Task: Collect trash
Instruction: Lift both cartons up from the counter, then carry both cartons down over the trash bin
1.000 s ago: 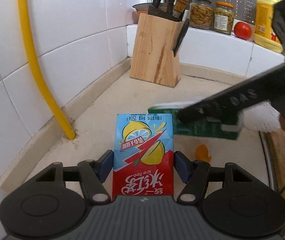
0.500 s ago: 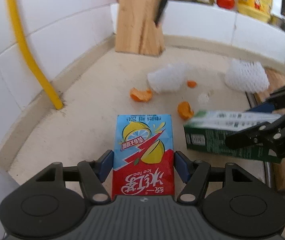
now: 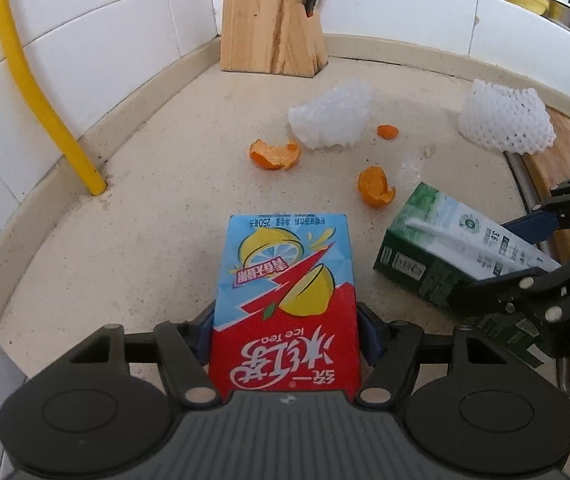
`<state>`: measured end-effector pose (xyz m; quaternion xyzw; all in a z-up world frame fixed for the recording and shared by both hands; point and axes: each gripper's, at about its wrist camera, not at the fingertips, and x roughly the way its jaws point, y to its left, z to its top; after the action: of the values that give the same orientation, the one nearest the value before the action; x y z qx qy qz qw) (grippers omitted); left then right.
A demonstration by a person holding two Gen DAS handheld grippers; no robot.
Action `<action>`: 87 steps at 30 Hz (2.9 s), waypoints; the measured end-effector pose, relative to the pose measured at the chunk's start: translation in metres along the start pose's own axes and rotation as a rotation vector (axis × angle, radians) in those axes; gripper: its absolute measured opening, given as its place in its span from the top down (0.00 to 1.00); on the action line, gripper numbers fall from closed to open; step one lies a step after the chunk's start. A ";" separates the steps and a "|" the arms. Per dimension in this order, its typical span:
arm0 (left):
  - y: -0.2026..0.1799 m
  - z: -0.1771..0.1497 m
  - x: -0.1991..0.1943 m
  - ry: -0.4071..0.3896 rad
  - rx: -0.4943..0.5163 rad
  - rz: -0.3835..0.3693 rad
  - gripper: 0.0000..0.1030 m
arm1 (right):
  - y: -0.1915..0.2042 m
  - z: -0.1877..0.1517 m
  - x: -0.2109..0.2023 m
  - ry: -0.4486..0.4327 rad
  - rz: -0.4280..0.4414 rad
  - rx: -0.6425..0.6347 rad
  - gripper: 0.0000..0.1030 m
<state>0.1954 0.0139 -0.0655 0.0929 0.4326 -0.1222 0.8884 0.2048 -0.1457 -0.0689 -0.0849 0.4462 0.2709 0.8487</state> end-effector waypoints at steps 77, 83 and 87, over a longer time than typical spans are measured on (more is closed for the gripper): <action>0.146 -0.155 -0.162 -0.185 -0.421 0.361 0.41 | 0.204 0.044 0.012 -0.110 0.310 -0.184 0.41; 0.162 -0.183 -0.169 -0.174 -0.482 0.380 0.41 | 0.232 0.037 0.024 -0.092 0.321 -0.215 0.41; 0.169 -0.200 -0.165 -0.147 -0.517 0.398 0.41 | 0.247 0.029 0.036 -0.062 0.323 -0.224 0.41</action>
<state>-0.0015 0.2512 -0.0464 -0.0621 0.3573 0.1610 0.9179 0.1099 0.0867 -0.0566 -0.0977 0.3949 0.4539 0.7928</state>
